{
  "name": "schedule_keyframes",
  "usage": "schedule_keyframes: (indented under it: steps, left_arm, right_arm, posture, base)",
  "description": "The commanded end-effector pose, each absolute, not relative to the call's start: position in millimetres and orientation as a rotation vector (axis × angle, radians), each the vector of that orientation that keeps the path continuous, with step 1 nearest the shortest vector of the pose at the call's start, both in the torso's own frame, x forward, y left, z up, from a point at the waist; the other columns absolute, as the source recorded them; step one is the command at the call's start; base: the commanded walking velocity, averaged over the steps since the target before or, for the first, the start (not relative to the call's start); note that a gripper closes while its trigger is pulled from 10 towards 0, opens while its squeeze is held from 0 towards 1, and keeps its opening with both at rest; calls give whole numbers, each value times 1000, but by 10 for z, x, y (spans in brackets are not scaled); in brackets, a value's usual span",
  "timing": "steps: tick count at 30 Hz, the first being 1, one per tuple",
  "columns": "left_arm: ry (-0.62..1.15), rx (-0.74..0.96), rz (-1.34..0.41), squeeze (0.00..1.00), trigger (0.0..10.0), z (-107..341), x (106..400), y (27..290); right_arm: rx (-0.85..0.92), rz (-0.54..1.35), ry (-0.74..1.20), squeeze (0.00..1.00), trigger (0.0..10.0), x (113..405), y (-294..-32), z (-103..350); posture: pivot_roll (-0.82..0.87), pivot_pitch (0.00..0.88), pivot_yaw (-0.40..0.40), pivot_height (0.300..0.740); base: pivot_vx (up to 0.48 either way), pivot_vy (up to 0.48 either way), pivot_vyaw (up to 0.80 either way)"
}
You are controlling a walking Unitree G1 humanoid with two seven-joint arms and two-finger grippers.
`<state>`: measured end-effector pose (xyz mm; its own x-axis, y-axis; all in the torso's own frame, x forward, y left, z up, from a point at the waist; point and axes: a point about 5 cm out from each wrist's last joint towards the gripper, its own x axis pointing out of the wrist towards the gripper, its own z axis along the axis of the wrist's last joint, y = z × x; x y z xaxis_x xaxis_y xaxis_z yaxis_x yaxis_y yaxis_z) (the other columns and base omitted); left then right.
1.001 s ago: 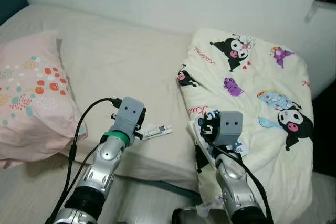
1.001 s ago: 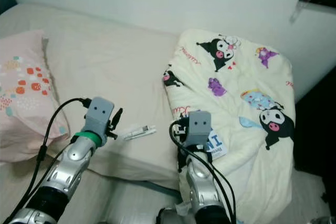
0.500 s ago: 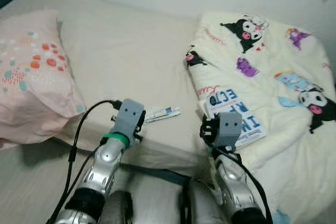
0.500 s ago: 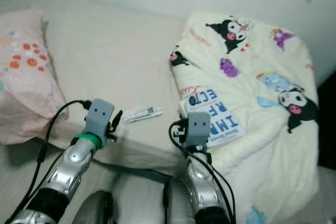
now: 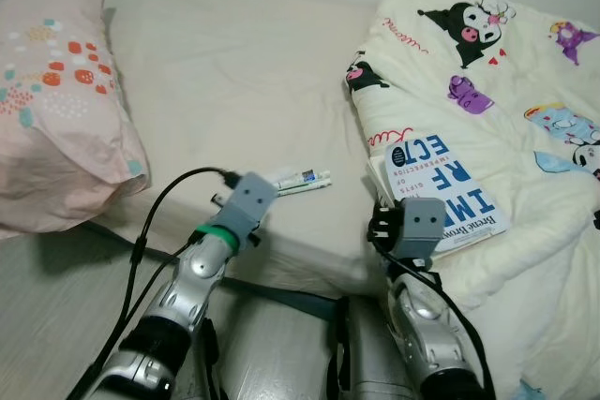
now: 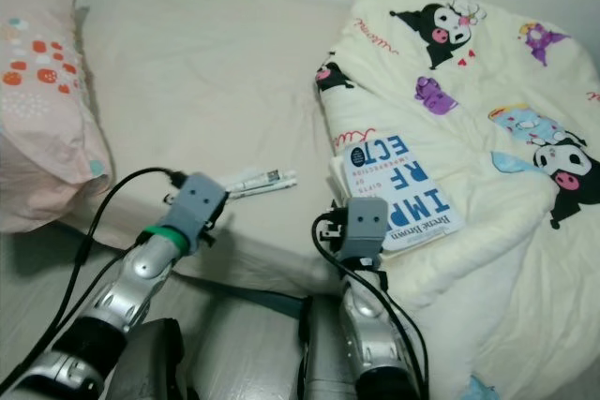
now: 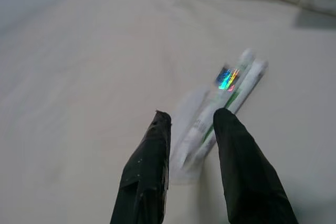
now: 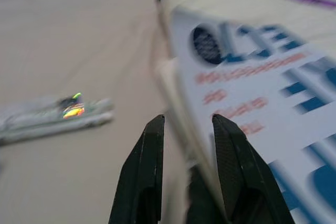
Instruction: Clean up the room
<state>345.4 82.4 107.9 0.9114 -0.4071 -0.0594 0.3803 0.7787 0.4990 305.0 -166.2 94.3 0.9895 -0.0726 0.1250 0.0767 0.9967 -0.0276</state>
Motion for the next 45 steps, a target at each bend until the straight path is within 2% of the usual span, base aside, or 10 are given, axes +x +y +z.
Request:
schedule_keyframes:
  steps: [1,3,4,5,14,23,25,26,33,45]
  left_arm:
    - [-17,561,-462,0,10000,972,3418,814]
    - [-15,577,-488,4,10000,1000,3459,767]
    - [6,575,-524,576,10000,1035,3515,716]
    - [39,559,-559,1000,10000,1065,3566,679]
    - [154,481,-599,1000,10000,1187,3733,648]
    - [215,428,-511,1000,10000,1260,3838,746]
    - [218,414,-485,863,10000,1286,3862,787]
    - [216,409,-459,0,10000,1316,3885,832]
    - [164,446,-327,0,10000,1437,3967,1014]
    - [133,565,-254,0,10000,1392,3955,1090]
  right_arm:
    - [-40,-100,-131,0,10000,3019,-1705,950]
    - [-53,-134,-170,0,10000,3006,-1774,1042]
    - [-81,-175,-223,0,10000,2991,-1878,1174]
    - [-111,-208,-273,0,10000,2972,-1971,1301]
    - [-214,-251,-368,0,10000,2853,-2191,1599]
    - [-208,-178,-357,0,10000,2742,-2011,1646]
    - [-202,-147,-358,0,10000,2716,-1938,1666]
    - [-190,-110,-362,0,10000,2692,-1857,1690]
    - [-151,44,-370,0,10000,2581,-1519,1818]
    - [-138,60,-295,0,10000,2371,-1469,1788]
  posture:
    - [-150,122,64,575]
    - [-163,127,66,575]
    - [-186,139,69,575]
    - [-205,147,73,575]
    - [-267,208,84,575]
    - [-326,296,79,575]
    - [-332,313,72,575]
    - [-339,334,63,575]
    - [-390,404,26,575]
    - [-436,466,1,575]
  base:
    - [0,0,0]
    - [0,0,0]
    - [0,0,0]
    - [0,0,0]
    - [0,0,0]
    - [0,0,0]
    - [0,0,0]
    - [0,0,0]
    - [0,0,0]
    - [0,0,0]
